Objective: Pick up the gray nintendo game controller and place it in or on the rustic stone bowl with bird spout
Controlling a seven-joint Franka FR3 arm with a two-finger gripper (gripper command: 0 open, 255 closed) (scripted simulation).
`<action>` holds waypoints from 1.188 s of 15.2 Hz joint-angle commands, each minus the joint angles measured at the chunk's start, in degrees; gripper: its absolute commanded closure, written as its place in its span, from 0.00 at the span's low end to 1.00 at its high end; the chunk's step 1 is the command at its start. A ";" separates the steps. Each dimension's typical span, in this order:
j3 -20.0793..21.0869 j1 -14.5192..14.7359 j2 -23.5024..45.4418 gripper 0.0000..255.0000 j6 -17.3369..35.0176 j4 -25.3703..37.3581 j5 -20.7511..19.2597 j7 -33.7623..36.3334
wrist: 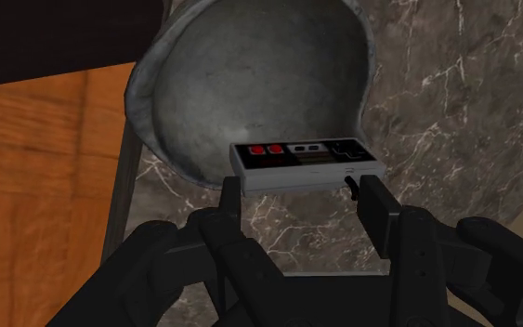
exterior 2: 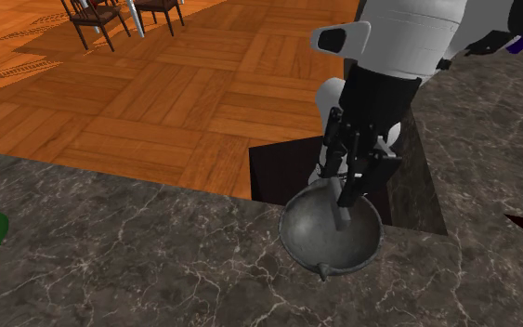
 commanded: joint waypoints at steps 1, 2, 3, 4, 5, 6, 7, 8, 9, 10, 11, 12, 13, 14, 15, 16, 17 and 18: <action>0.52 0.31 -0.62 1.00 1.14 -1.72 0.54 -0.08; 0.75 0.46 -0.89 1.00 1.73 -2.59 0.79 -0.17; 0.98 0.61 -1.16 1.00 2.32 -3.45 1.05 -0.26; 1.23 0.76 -1.41 1.00 2.91 -4.30 1.32 -0.35; 1.47 0.91 -1.65 1.00 3.51 -5.14 1.59 -0.43; 1.69 1.05 -1.84 1.00 4.02 -5.85 1.82 -0.50; 1.68 1.05 -1.85 1.00 4.02 -5.85 1.82 -0.50; 1.69 1.05 -1.84 1.00 4.02 -5.85 1.82 -0.50; 1.69 1.05 -1.84 1.00 4.02 -5.85 1.83 -0.50; 1.69 1.05 -1.84 1.00 4.02 -5.85 1.83 -0.50; 1.69 1.05 -1.84 1.00 4.02 -5.85 1.83 -0.50; 1.69 1.05 -1.84 1.00 4.02 -5.85 1.83 -0.50; 1.69 1.05 -1.84 1.00 4.02 -5.85 1.83 -0.50; 1.69 1.05 -1.84 0.00 4.02 -5.85 1.83 -0.50; 1.69 1.05 -1.84 0.00 4.02 -5.85 1.83 -0.50; 1.69 1.05 -1.84 0.00 4.02 -5.85 1.83 -0.50; 1.69 1.05 -1.84 0.00 4.02 -5.85 1.83 -0.50; 1.69 1.05 -1.84 0.00 4.02 -5.85 1.83 -0.50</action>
